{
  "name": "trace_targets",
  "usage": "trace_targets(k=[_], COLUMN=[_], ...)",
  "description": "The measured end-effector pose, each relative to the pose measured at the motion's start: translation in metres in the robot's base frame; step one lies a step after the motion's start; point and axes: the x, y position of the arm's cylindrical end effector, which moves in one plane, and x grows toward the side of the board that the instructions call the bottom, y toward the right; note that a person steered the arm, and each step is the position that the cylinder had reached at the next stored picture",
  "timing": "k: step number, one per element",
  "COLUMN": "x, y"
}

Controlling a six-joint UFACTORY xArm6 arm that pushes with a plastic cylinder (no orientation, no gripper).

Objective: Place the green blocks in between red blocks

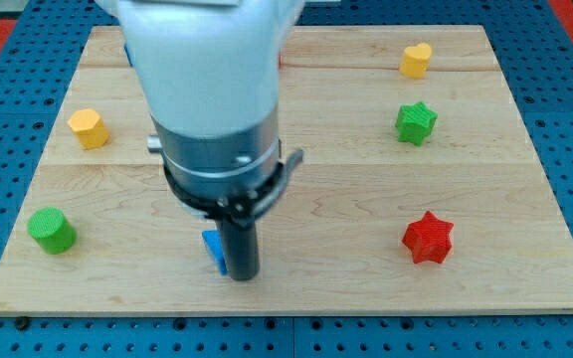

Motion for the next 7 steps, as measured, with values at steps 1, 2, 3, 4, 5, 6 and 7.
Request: trace_targets(k=[1, 2, 3, 4, 5, 6, 7], x=[-0.022, -0.013, 0.024, 0.029, 0.006, -0.030, -0.049], y=[-0.015, -0.019, -0.028, -0.111, -0.216, -0.198, -0.133])
